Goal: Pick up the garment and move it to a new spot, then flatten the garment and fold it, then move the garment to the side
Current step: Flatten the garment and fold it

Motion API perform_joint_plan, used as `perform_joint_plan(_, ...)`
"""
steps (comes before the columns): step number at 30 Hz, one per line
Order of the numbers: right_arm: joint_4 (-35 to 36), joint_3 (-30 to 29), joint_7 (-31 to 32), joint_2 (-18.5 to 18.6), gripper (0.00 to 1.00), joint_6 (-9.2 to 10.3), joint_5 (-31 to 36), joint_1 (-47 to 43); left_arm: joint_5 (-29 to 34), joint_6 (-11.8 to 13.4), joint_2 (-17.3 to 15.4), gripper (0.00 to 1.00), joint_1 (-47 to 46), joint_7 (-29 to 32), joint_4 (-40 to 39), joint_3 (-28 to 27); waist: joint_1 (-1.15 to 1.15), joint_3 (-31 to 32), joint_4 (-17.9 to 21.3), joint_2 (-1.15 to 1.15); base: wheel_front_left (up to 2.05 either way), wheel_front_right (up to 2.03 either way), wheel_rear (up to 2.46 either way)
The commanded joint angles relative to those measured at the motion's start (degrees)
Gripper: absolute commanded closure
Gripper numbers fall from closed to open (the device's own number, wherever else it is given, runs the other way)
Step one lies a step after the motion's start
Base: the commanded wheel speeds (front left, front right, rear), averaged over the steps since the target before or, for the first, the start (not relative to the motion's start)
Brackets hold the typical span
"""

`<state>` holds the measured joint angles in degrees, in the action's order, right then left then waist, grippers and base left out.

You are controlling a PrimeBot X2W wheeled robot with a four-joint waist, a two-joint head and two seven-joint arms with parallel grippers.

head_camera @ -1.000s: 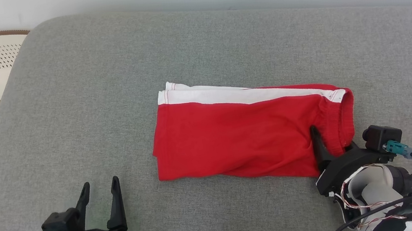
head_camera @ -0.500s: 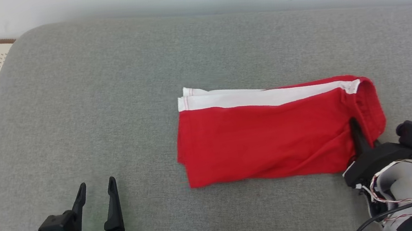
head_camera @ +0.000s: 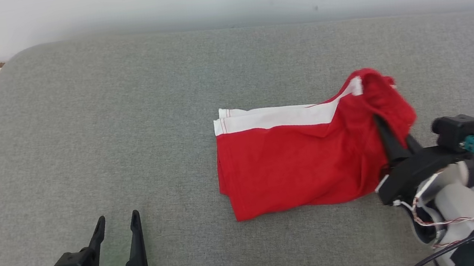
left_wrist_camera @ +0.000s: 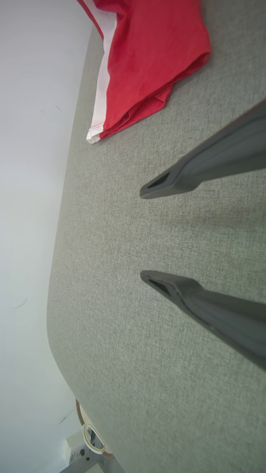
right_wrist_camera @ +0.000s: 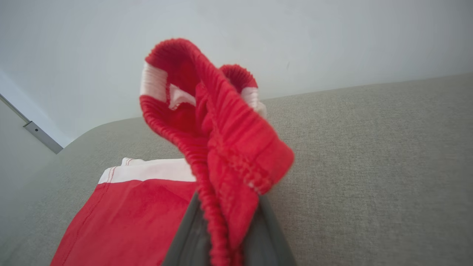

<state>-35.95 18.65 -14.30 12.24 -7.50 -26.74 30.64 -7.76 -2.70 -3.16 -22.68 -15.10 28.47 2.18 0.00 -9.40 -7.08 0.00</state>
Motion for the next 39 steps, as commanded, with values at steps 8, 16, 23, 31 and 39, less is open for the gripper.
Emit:
perform_joint_plan(8,4.81,11.53,5.72,-1.34,1.0,0.02,-6.89,1.65,-0.75,-0.52,0.16,0.0,1.58,-0.05,1.39,0.56,0.0,0.87,-3.09,0.0,0.0,0.0,0.0)
perform_joint_plan(16,0.28,15.84,7.14,-3.98,1.0,0.02,-5.82,5.08,-2.42,-0.54,0.2,0.0,2.05,-0.05,2.17,2.34,0.0,0.84,-6.94,0.0,0.0,0.0,0.0)
perform_joint_plan(23,-7.44,17.13,6.1,-7.33,0.0,0.02,-5.04,7.91,-3.8,-0.03,0.22,0.0,2.18,-0.05,2.11,3.65,0.0,0.34,-9.84,0.0,0.0,0.0,0.0)
perform_joint_plan(31,-7.61,16.56,1.67,-8.41,0.0,0.02,-7.96,10.04,-3.45,0.55,0.24,0.0,2.36,-0.05,1.67,2.65,0.0,0.16,-8.2,0.0,0.0,0.0,0.0)
perform_joint_plan(39,-7.24,17.55,1.01,-6.12,0.0,0.02,-8.79,8.73,-4.09,0.32,0.22,0.0,2.2,-0.05,1.79,2.46,0.0,0.45,-5.68,0.0,0.0,0.0,0.0)
